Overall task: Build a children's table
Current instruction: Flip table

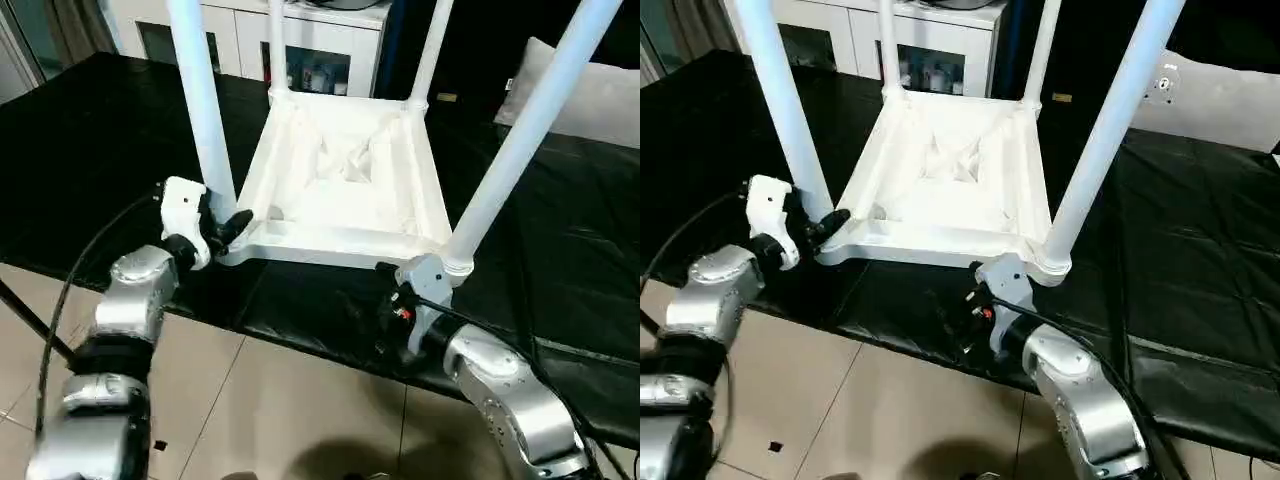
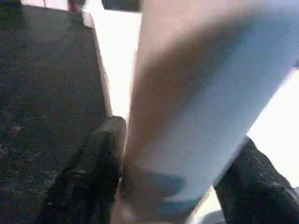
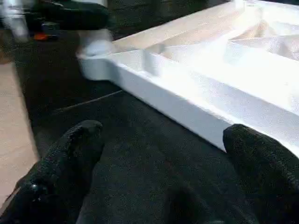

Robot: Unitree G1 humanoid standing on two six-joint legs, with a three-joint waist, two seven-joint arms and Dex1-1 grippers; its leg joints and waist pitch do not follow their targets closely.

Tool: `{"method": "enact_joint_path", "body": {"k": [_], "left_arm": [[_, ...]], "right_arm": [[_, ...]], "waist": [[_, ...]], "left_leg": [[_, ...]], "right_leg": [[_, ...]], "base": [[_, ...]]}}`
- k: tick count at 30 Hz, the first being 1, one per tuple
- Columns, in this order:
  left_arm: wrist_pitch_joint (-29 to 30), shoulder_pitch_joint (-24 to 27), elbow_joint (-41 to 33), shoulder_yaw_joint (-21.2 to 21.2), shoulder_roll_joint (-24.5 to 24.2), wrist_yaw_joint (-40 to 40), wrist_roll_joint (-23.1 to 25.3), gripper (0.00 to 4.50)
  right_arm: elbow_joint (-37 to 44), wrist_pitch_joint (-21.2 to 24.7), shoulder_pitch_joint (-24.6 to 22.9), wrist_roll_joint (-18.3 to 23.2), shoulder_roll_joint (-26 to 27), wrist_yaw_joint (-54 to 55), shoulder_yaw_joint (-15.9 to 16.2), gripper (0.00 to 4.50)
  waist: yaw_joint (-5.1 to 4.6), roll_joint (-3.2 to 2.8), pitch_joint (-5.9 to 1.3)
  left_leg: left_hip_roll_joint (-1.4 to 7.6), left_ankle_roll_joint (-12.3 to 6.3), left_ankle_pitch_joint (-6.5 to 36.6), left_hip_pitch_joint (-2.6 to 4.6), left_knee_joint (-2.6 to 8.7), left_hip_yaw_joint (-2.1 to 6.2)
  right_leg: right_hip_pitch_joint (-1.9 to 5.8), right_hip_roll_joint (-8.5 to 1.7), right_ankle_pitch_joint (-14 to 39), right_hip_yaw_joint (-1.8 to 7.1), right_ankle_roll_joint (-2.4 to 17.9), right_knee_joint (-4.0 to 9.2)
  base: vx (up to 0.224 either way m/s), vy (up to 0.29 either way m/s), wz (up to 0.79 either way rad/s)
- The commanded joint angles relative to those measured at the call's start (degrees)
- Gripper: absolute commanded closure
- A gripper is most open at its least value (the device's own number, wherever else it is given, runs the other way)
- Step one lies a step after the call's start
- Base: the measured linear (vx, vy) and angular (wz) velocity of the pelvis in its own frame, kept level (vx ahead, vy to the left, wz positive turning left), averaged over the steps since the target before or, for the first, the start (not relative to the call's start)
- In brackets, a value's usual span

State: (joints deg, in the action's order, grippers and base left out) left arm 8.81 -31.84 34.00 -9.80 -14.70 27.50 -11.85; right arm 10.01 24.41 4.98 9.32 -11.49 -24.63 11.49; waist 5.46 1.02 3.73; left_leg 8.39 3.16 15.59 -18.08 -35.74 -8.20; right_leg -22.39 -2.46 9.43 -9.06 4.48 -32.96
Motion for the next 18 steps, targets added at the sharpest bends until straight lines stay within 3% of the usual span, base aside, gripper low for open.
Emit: {"method": "enact_joint_path", "body": {"k": [1, 4, 8, 10, 12, 14, 15, 18], "left_arm": [[3.3, 1.6, -3.9, -0.7, 2.1, -1.6, -2.6, 1.85], [7.1, 4.2, -8.6, -2.2, 6.3, -5.5, -6.4, 1.96], [13.3, 7.0, -14.8, -5.3, 13.2, -11.3, -13.6, 1.96], [16.1, 7.7, -17.0, -6.6, 15.9, -13.5, -15.9, 1.96], [17.3, 7.9, -17.5, -7.6, 17.3, -14.6, -17.7, 1.96], [19.2, 8.2, -18.7, -9.1, 19.0, -16.4, -19.8, 1.96], [21.0, 8.6, -20.0, -9.6, 19.9, -17.1, -20.9, 1.96], [24.0, 10.2, -22.6, -8.4, 20.5, -17.2, -20.3, 1.96]], "right_arm": [[-0.7, 1.3, 0.7, -0.2, 0.8, 2.3, -1.4, 0.00], [-1.3, 2.5, 1.0, 0.6, 3.1, 5.3, -3.4, 0.00], [-1.4, 4.5, 1.5, 2.5, 5.4, 7.2, -5.4, 0.00], [-2.1, 5.7, 2.3, 2.9, 6.1, 8.8, -6.7, 0.00], [-2.6, 6.4, 2.7, 3.4, 6.6, 9.7, -7.8, 0.00], [-3.0, 7.3, 3.3, 4.3, 7.5, 10.9, -9.5, 0.00], [-3.3, 8.2, 3.8, 5.4, 8.3, 11.6, -11.2, 0.00], [-3.5, 8.4, 4.6, 7.2, 9.2, 12.2, -13.1, 0.00]], "waist": [[0.17, -0.90, -4.05], [0.07, -0.82, -4.15], [0.15, -0.46, -4.00], [-0.01, 0.01, -3.85], [-0.03, -0.15, -3.76], [-0.07, -0.03, -3.84], [-0.27, 0.08, -3.97], [-0.50, -0.04, -4.20]], "left_leg": [[5.65, -2.98, -1.5, -1.21, 4.44, 2.10], [6.03, -3.47, -1.9, -1.14, 4.38, 2.06], [5.55, -4.50, -2.2, -1.37, 4.27, 1.75], [4.87, -5.00, -1.8, -1.36, 4.24, 1.43], [4.23, -5.19, -1.4, -1.41, 4.15, 1.21], [4.08, -5.13, -1.2, -1.47, 4.14, 1.21], [4.05, -5.19, -1.3, -1.60, 4.10, 1.35], [4.04, -5.74, -2.8, -1.83, 4.03, 1.51]], "right_leg": [[3.96, -8.56, 17.2, 5.14, 0.5, 4.79], [3.96, -8.64, 15.4, 5.36, 2.2, 4.32], [4.11, -8.56, 17.0, 5.30, 2.0, 4.58], [4.03, -8.14, 20.6, 5.10, 0.0, 5.15], [3.76, -7.74, 24.7, 4.70, -2.8, 5.98], [3.78, -7.64, 25.5, 4.55, -4.1, 6.12], [3.72, -7.43, 25.3, 4.35, -5.8, 6.15], [3.66, -7.20, 22.6, 4.35, -7.4, 5.78]], "base": [[0.000, 0.000, 0.00], [0.000, 0.000, 0.00], [0.000, 0.000, 0.00], [0.000, 0.000, 0.00], [0.000, 0.000, 0.00], [0.000, 0.000, 0.00], [0.000, 0.000, 0.00], [0.000, 0.000, 0.00]]}}
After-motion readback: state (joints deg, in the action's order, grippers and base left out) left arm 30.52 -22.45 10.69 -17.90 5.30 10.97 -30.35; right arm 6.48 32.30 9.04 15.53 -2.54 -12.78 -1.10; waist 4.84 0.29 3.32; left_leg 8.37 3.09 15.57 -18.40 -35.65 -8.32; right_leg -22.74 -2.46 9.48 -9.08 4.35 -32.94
